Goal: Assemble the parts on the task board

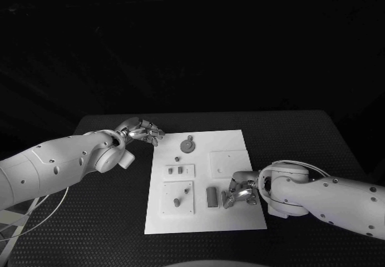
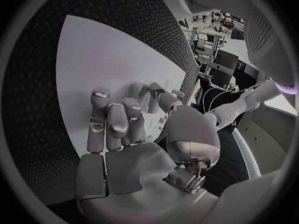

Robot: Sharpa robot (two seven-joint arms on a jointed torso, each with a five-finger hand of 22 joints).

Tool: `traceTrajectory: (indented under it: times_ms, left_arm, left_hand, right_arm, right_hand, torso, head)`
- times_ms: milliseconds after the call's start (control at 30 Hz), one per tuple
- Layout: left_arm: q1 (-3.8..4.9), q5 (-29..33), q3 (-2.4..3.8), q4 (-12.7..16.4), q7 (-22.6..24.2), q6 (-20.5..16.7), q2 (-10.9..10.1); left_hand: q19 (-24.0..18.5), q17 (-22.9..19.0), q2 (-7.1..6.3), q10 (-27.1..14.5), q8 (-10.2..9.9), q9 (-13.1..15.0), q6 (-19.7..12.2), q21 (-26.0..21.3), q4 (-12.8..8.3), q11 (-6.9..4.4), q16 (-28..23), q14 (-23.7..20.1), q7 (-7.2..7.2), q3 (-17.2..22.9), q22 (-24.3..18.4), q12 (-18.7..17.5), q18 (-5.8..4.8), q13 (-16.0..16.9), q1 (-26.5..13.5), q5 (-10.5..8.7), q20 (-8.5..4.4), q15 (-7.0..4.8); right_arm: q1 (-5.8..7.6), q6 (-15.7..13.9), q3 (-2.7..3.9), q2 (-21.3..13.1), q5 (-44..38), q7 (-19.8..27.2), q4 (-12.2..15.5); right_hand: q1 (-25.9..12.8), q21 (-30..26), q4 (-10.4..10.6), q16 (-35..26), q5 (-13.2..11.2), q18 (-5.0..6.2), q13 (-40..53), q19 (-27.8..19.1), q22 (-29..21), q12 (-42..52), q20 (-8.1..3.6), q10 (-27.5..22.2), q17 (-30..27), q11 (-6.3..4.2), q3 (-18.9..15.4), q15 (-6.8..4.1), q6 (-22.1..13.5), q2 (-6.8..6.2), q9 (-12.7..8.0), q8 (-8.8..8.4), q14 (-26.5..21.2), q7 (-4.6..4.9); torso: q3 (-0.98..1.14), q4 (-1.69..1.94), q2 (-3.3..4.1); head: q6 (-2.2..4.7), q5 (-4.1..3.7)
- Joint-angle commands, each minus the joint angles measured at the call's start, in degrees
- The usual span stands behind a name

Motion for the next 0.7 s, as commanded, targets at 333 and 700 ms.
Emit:
traceTrajectory:
  times_ms: [333, 700]
  left_arm:
    - [0.04, 0.25, 0.04, 0.14, 0.24, 0.87, -0.03]
    - [0.04, 0.25, 0.04, 0.18, 0.29, 0.8, -0.02]
  left_hand:
    - [-0.35, 0.12, 0.08, -0.44, 0.24, -0.1, -0.33, 0.29, -0.33, -0.13, -0.31, 0.24, 0.0, 0.05, -0.07, 0.3, 0.59, -0.1, -0.65, -0.2, 0.1, 0.07]
    - [-0.35, 0.14, 0.08, -0.45, 0.24, -0.1, -0.33, 0.29, -0.34, -0.13, -0.33, 0.24, 0.01, 0.04, -0.07, 0.31, 0.59, -0.11, -0.68, -0.2, 0.1, 0.07]
  right_arm:
    - [-0.18, 0.92, -0.1, -0.37, -1.0, 1.17, 0.51]
    - [-0.18, 1.07, -0.1, -0.31, -0.04, 0.87, 0.11]
  right_hand:
    - [-1.33, -0.43, -0.33, -0.27, -0.06, 2.48, -0.09, -0.01, 0.92, -0.19, 0.1, 0.5, 0.03, -0.02, -0.88, -0.38, 0.38, -0.1, 0.04, 0.04, -0.14, 0.09]
    - [-1.91, -0.52, 0.12, -0.28, -0.05, 2.48, -0.12, 0.05, 0.85, -0.23, 0.11, 0.52, 0.12, -0.04, -1.04, -0.4, 0.43, -0.13, 0.02, 0.0, -0.08, 0.06]
  torso:
    - [0.04, -0.02, 0.03]
    - [0.02, -0.05, 0.01]
  head:
    - [-0.12, 0.19]
    - [-0.12, 0.21]
